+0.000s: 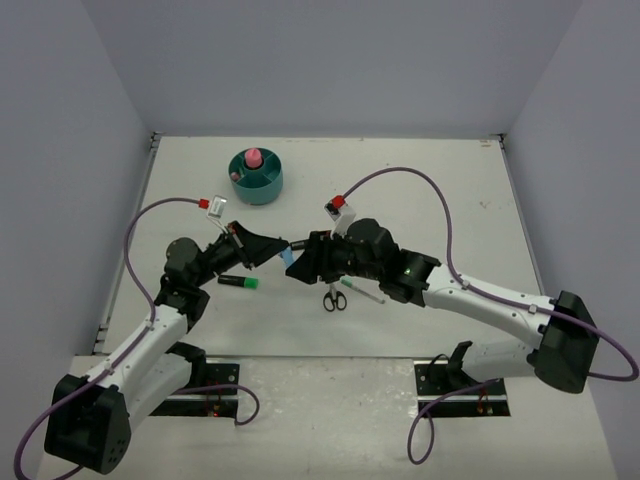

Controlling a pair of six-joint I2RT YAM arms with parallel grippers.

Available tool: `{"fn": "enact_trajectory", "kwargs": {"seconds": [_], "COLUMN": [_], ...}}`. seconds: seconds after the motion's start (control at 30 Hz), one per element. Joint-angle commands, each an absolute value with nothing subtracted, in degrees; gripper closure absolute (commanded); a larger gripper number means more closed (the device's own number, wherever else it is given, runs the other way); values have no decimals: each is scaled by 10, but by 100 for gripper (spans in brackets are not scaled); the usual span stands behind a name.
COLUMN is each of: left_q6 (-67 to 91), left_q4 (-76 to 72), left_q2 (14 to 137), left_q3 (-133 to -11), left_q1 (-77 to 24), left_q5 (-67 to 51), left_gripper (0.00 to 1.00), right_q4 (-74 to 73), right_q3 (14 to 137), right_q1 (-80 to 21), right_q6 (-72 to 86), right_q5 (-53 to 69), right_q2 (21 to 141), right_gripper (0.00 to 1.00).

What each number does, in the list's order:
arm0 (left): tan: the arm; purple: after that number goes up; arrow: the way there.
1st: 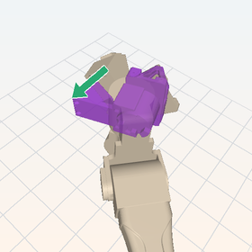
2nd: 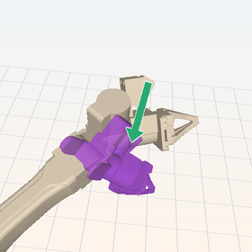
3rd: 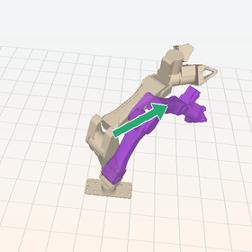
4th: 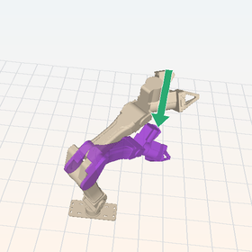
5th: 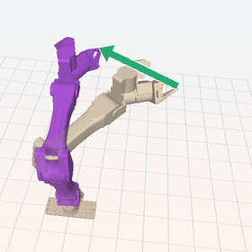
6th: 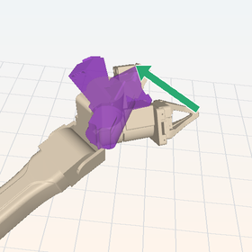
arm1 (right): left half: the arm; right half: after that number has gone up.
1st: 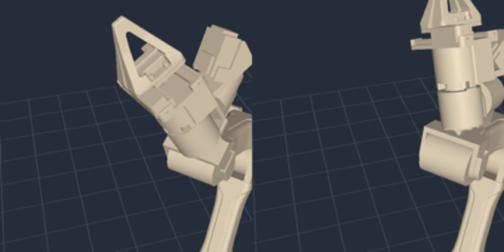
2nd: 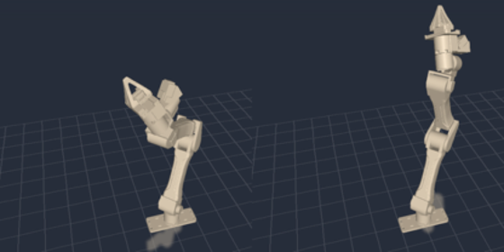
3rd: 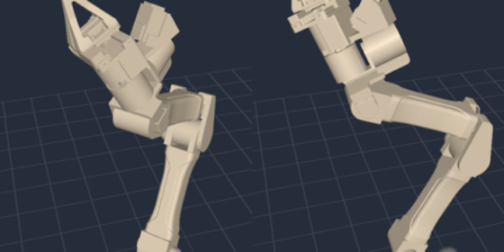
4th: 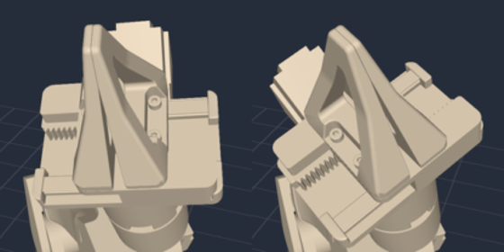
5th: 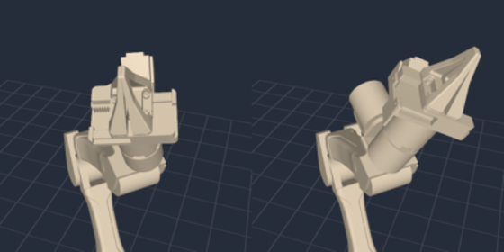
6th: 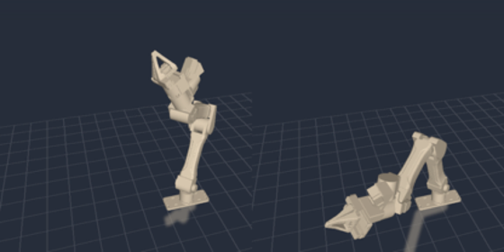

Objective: Sort the stationery into containers
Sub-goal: Close the pen cap on the pen.

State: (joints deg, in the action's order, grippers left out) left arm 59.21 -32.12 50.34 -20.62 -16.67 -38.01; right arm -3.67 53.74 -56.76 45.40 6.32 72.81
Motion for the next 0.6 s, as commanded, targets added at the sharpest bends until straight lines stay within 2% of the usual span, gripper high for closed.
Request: {"fn": "enact_trajectory", "kwargs": {"seconds": [0.0,0.47,0.57], "left_q6": [626,650,649], "left_q4": [-394,-404,-404], "left_q2": [486,458,451], "left_q3": [-195,-181,-170], "left_q1": [-171,-184,-194], "left_q5": [-414,-425,-419], "left_gripper": [100,100,100], "right_q4": [49,80,84], "right_q3": [542,572,584], "right_q1": [-557,-535,-530], "right_q6": [496,504,499], "right_q5": [159,201,213], "right_q2": [757,795,808], "right_gripper": [45,55,63]}}
